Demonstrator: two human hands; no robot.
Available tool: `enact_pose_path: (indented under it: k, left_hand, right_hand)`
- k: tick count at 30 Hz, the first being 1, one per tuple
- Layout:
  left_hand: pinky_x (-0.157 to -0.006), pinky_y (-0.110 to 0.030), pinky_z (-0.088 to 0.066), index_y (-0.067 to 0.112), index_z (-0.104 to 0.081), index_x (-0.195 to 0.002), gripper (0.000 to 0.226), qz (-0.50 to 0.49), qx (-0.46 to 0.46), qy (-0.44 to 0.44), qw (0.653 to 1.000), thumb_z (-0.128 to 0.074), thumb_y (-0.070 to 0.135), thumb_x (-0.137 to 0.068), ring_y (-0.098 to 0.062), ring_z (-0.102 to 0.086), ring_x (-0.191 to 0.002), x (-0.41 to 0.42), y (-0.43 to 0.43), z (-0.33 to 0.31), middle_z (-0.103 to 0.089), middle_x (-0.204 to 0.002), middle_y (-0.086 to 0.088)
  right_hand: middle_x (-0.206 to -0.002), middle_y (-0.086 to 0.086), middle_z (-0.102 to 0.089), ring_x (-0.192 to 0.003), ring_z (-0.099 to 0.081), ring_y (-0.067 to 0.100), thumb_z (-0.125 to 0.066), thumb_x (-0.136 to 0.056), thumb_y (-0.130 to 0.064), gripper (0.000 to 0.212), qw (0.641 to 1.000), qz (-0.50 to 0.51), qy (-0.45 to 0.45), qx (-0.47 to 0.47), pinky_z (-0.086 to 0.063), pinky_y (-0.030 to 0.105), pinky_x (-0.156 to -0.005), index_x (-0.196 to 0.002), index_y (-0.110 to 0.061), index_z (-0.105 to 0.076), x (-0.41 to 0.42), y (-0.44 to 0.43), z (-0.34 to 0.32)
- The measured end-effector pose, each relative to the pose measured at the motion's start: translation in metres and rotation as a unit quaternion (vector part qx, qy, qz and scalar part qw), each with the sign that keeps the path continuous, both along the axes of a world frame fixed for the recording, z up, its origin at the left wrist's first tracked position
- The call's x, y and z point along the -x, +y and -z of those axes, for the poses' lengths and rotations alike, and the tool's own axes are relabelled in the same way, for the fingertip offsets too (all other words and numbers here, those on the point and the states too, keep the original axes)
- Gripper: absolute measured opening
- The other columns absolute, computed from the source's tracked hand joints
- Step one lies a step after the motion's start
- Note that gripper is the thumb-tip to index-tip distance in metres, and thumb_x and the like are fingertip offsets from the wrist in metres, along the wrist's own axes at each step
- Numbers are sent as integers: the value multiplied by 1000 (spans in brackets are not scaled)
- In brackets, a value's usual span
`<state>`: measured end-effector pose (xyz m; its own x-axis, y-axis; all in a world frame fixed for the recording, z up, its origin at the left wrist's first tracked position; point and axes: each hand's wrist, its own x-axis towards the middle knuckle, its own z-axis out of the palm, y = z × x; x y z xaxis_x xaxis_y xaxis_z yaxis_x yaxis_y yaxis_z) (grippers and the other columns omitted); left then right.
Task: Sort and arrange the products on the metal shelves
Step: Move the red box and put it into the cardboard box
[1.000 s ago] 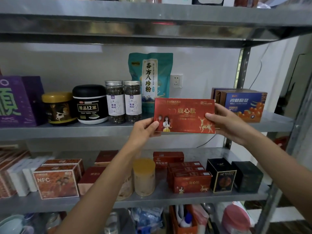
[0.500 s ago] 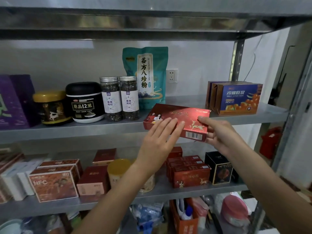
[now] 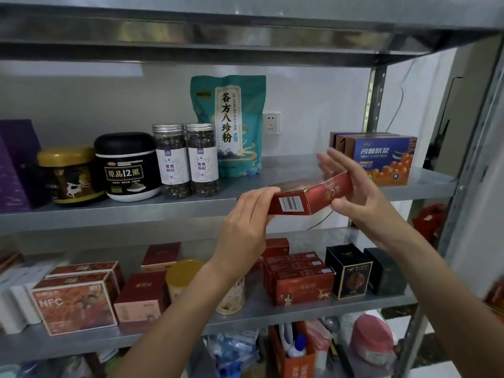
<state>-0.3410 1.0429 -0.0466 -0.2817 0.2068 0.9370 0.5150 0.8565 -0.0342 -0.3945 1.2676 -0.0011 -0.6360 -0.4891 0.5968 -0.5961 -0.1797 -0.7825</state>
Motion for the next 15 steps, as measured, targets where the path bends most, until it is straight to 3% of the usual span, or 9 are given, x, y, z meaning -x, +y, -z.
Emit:
enact_pose_path:
  k: [3, 6, 9, 12, 15]
  left_hand:
    - [-100, -38, -49, 1, -49, -130, 40, 33, -25, -26, 999, -52, 18, -93, -22, -54, -117, -1, 2, -2, -62, -122, -16]
    - [-105, -44, -45, -1, -49, -134, 47, 35, -49, -26, 998, -56, 19, -91, -17, -49, -126, -2, 3, -5, -60, -129, -14]
    - [-112, -39, -36, 6, -41, -139, 57, 47, -52, -1, 998, -62, 26, -90, -7, -37, -134, -6, 8, -10, -53, -137, -9]
    - [-103, -36, -47, 8, -44, -132, 52, 56, -31, 23, 998, -66, 28, -89, -23, -55, -120, -11, 14, -15, -60, -126, -14]
    - [-93, -36, -52, 1, -61, -116, 37, 50, -33, 45, 997, -69, 23, -88, -25, -60, -107, -13, 19, -18, -65, -112, -15]
  right_hand:
    - [-129, -7, -63, -129, -52, 16, -77, -75, -3, 53, 998, 22, 57, -32, -53, 25, -92, -122, -17, -56, -4, 7, -6]
    - [-115, -7, -70, -123, -58, 15, -73, -69, -5, 45, 990, 79, 113, -13, -53, 25, -93, -111, -14, -59, -12, 5, -7]
    - [-117, -3, -67, -125, -56, 11, -75, -69, -13, 43, 964, 155, 216, -25, -49, 29, -101, -109, -16, -61, -20, 1, -4]
    - [-118, -2, -65, -126, -55, 11, -76, -70, -20, 42, 935, 221, 273, -46, -44, 30, -108, -110, -13, -62, -27, -3, -1]
    - [-119, 0, -65, -126, -54, 15, -74, -72, -23, 42, 913, 257, 311, -60, -42, 29, -109, -111, -12, -62, -31, -7, 2]
